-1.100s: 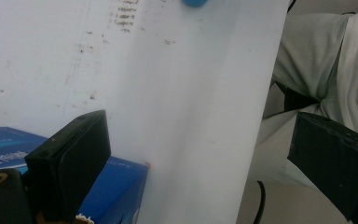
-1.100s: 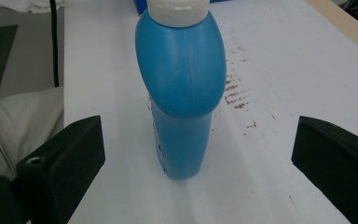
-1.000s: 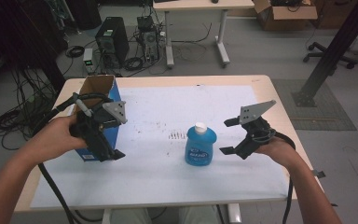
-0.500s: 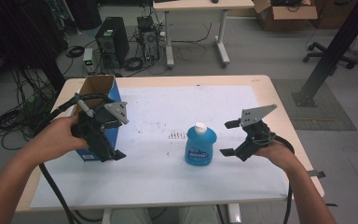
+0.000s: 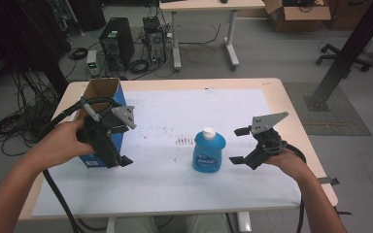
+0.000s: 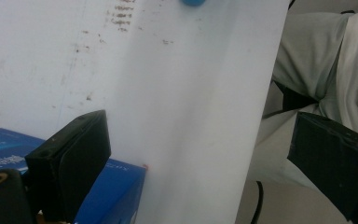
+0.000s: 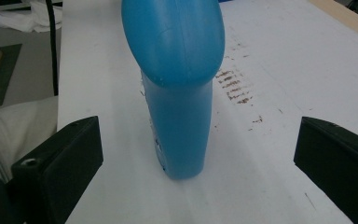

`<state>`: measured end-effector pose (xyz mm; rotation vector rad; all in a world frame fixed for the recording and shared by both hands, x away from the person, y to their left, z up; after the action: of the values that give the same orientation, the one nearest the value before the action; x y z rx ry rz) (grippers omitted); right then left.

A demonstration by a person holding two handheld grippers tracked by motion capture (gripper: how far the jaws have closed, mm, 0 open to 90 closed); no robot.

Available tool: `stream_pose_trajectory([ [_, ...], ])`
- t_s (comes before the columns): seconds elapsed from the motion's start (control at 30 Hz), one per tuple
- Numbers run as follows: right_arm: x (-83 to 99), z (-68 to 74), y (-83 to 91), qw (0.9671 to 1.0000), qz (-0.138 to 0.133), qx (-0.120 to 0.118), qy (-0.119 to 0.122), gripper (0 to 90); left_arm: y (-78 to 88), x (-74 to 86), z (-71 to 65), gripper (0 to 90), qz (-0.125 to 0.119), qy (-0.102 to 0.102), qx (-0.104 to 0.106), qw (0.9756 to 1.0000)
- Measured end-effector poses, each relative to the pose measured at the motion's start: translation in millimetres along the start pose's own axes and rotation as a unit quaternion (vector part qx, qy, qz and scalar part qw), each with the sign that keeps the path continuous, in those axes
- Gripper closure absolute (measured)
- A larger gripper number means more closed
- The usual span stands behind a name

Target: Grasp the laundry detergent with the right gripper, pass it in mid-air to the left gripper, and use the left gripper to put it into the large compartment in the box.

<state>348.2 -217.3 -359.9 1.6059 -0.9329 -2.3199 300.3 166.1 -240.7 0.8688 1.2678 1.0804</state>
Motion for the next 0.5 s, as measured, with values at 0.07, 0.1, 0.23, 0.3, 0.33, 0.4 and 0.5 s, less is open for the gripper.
stream_pose_trajectory([
  [0.07,0.7,-0.3,-1.2,1.0,-0.001,0.0,0.002,0.9,-0.2,-0.1,0.3,5.9,0.002,-0.002,0.001,1.0],
  [0.1,1.0,-0.4,-1.6,1.0,-0.001,0.0,0.001,0.8,-0.2,-0.1,0.2,5.9,0.001,-0.001,0.0,1.0],
  [0.23,3.1,-1.3,-4.2,1.0,-0.003,-0.004,0.0,0.9,0.3,-0.1,0.0,5.8,0.001,0.001,-0.001,1.0],
  [0.3,4.3,-1.7,-5.5,1.0,-0.003,-0.005,-0.002,0.9,0.4,0.0,0.2,5.8,0.002,0.001,0.0,1.0],
  [0.33,4.9,-2.0,-6.4,1.0,-0.004,-0.007,-0.002,0.9,0.3,-0.1,0.3,5.9,0.002,0.002,-0.001,1.0],
  [0.4,5.9,-2.5,-8.3,0.9999,-0.006,-0.008,-0.003,0.9,0.6,-0.3,0.2,5.8,0.003,0.001,0.0,1.0],
  [0.5,6.0,-2.8,-12.9,0.9999,-0.008,-0.012,-0.003,1.0,1.4,0.2,-0.1,5.8,0.003,0.002,-0.001,1.0],
])
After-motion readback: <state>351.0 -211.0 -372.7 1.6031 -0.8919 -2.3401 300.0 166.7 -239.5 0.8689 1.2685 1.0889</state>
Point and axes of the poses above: each handheld gripper's, and its own axes: y roughly backward along the jaws, x roughly out of its underside, z roughly to its left, the point moved 2 cm from there along -y, roughly forward along the jaws, and after that the axes turned 13 degrees about -y, right-handed, at the moved point
